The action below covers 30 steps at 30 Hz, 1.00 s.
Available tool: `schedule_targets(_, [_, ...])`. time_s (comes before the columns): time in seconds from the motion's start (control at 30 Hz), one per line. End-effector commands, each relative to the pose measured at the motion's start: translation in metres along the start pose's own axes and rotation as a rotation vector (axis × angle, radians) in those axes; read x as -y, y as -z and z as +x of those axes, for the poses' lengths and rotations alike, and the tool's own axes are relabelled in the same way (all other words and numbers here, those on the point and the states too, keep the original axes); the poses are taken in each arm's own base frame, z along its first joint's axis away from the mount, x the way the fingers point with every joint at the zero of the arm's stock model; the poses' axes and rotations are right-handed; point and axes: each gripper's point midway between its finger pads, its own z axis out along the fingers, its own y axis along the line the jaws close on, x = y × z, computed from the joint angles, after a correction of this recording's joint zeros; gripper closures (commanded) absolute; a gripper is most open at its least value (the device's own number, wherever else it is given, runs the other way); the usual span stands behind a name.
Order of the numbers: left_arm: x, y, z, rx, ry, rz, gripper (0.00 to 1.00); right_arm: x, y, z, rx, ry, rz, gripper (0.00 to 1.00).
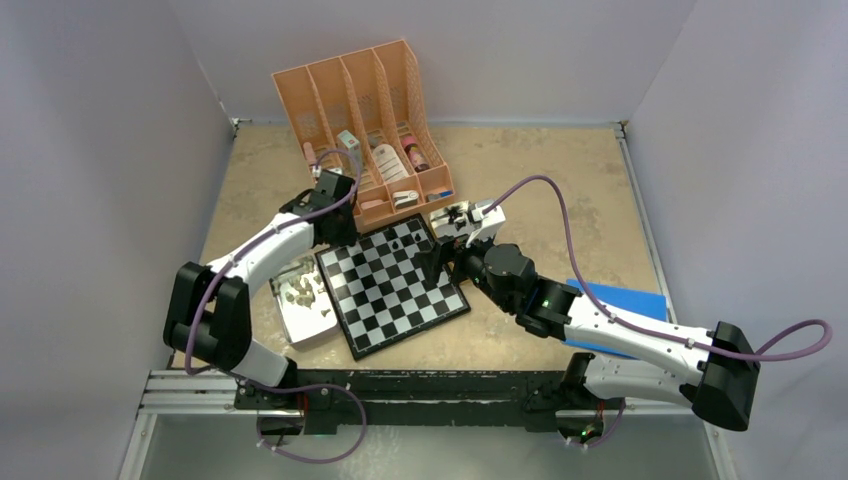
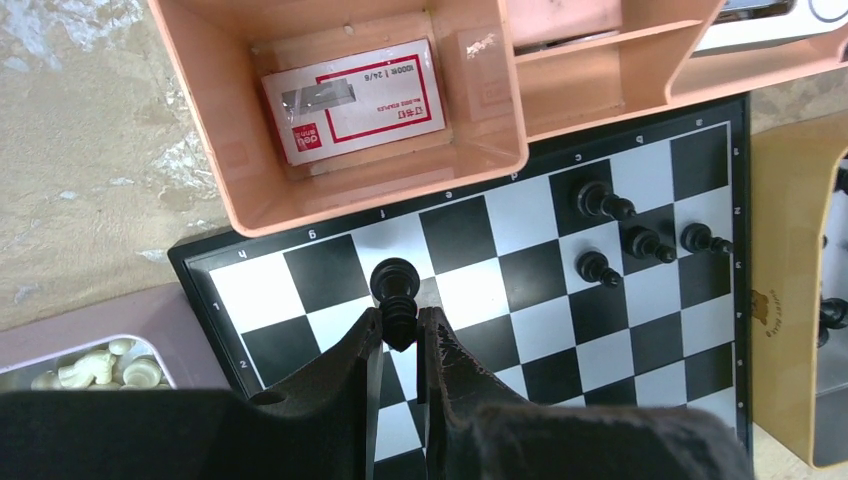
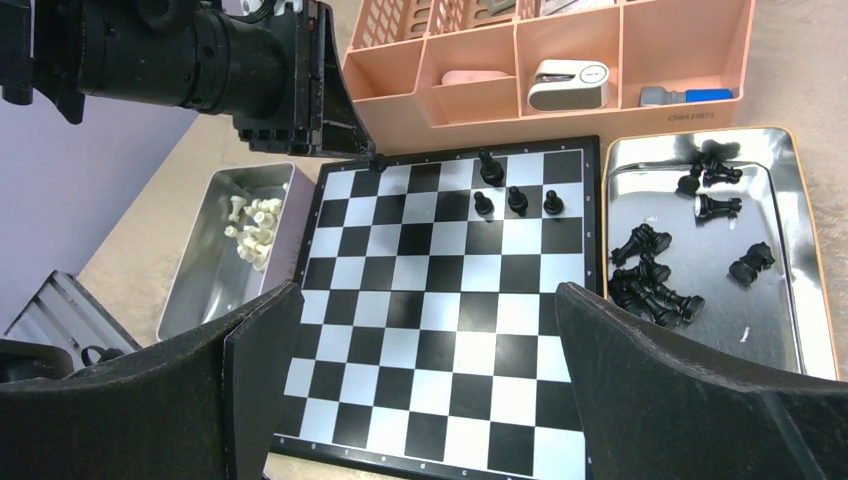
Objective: Set up the chess pieces on the board
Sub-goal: Move the chess piece to the chessboard.
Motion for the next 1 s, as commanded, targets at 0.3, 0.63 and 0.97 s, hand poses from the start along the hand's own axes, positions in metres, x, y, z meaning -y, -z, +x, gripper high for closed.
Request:
schedule_targets(0.3, [0.013,-0.009,-0.009,-0.011,-0.028,0.055,0.89,-0.006,0.001,-0.014,0.054,-0.014,-0.026,0.01])
schedule_targets(0.63, [0.015,-0.015,-0.006,-0.027,-0.041,0.065,0.80,-0.006,0.001,-0.014,0.053,-0.014,-0.028,0.01])
schedule_targets(0.97, [0.019,-0.015,-0.007,-0.027,-0.057,0.082,0.73,-0.006,0.002,-0.014,0.054,-0.015,-0.031,0.01])
